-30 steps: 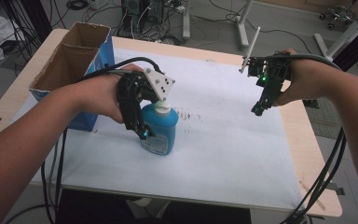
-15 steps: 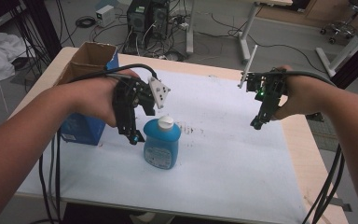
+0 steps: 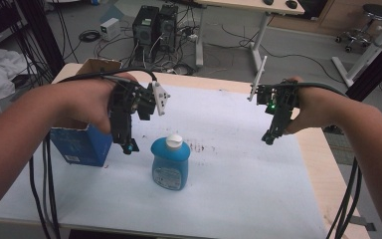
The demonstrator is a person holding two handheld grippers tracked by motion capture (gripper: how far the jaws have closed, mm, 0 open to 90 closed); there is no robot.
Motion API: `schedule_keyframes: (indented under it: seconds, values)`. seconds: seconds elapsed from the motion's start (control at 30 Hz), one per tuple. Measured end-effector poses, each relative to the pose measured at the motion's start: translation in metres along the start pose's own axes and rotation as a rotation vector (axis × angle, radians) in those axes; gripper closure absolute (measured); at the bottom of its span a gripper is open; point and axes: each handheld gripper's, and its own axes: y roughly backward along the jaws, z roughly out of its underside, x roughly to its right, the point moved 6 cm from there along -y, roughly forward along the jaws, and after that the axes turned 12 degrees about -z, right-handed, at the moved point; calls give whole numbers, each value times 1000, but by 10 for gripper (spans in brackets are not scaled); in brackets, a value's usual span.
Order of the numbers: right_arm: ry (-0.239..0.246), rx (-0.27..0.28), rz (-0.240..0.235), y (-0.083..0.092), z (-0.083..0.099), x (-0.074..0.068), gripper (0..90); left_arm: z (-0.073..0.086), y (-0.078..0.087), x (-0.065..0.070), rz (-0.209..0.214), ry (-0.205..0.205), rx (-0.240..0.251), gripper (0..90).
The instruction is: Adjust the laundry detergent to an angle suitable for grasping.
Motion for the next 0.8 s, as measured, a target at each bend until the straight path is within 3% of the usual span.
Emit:
schedule_keyframes:
  seconds: [0.3, 0.5, 0.8]
  values:
    - [8, 18, -3, 9, 1, -2, 10, 10, 18, -11, -6, 23, -96, 17]
    - [7, 15, -2, 11, 1, -3, 10, 12, 26, -15, -2, 31, -118, 17]
    - [4, 18, 8, 12, 2, -4, 9, 9, 28, -16, -38, 40, -139, 18]
